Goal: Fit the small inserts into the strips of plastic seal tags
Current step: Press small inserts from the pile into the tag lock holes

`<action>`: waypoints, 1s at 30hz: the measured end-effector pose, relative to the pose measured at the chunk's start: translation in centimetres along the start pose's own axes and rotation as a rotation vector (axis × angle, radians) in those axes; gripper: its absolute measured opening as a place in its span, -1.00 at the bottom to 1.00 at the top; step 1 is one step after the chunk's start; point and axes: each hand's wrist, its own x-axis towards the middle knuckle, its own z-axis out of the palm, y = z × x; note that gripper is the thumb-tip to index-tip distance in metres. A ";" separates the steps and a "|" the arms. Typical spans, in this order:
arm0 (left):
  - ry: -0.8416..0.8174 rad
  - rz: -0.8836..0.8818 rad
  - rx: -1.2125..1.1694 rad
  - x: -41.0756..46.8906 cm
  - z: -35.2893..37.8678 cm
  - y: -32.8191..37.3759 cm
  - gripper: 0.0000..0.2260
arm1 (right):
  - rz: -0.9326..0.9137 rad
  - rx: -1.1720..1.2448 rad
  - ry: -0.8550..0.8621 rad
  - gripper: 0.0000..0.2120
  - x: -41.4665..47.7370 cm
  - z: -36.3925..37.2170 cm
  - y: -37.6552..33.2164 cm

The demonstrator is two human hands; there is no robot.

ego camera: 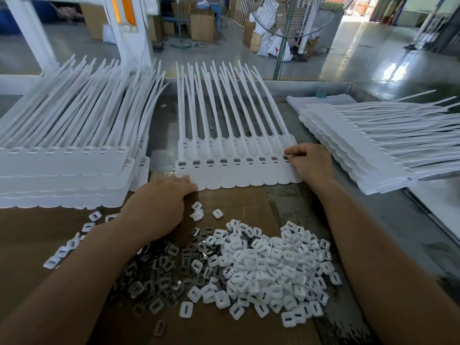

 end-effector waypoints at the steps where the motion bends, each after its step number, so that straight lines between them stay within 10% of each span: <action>1: -0.002 -0.001 -0.002 0.0 0.0 0.0 -0.56 | -0.007 -0.002 0.000 -0.74 -0.1 -0.1 0.0; 11: 0.005 0.003 -0.009 0.1 0.3 -0.3 -0.56 | -0.106 0.033 -0.102 -0.86 -1.3 -1.4 -1.7; 21: 0.022 0.002 -0.025 0.0 0.5 -0.4 -0.58 | -0.486 -0.101 -0.754 -0.92 -8.9 -0.7 -8.8; 30: 0.048 0.021 -0.051 0.0 0.8 -0.6 -0.59 | -0.578 -0.277 -0.776 -0.86 -11.6 1.8 -9.7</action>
